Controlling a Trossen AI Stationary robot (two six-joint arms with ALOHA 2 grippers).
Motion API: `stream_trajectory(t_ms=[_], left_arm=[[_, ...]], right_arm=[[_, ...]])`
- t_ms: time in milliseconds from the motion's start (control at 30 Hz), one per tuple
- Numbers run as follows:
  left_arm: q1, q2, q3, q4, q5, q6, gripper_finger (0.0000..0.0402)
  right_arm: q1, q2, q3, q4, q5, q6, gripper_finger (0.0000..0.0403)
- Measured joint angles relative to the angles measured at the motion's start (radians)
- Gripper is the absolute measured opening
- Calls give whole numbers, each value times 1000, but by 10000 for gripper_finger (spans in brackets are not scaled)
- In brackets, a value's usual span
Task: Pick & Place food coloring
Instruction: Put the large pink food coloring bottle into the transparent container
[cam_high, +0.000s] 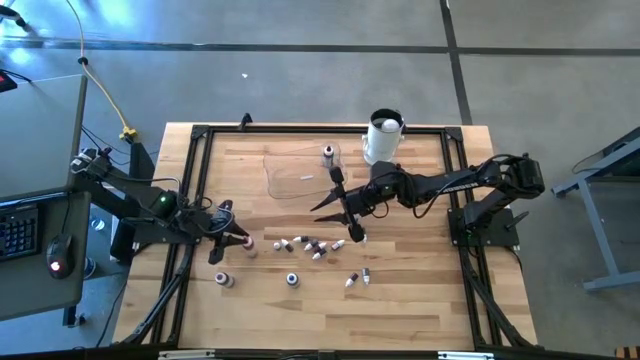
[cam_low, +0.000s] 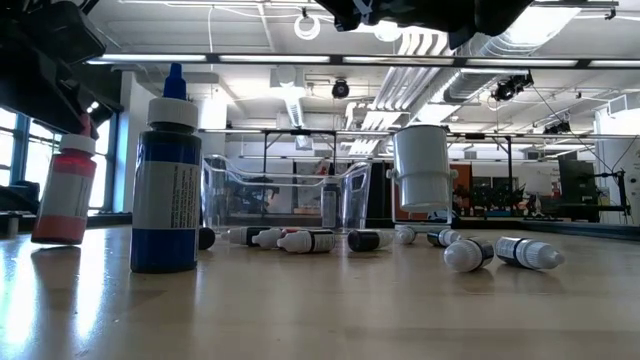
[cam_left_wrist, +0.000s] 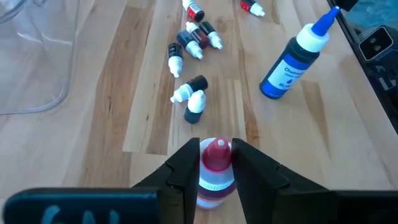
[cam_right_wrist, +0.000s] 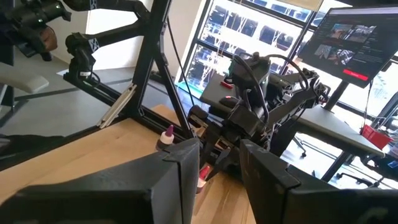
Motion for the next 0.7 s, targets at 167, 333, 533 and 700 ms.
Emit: stream_trajectory(t_ms=[167, 333, 533, 700], left_arm=[[0, 0, 2, -6, 0, 0, 37], [0, 0, 2, -1, -1, 0, 20], [0, 1, 1, 30, -1, 2, 28], [0, 1, 0, 74, -41, 3, 18]], right_arm=[[0, 0, 0, 0, 0, 0, 108], [0, 0, 0, 0, 0, 0, 108], [0, 0, 0, 0, 0, 0, 108], [0, 0, 0, 1, 0, 0, 108]])
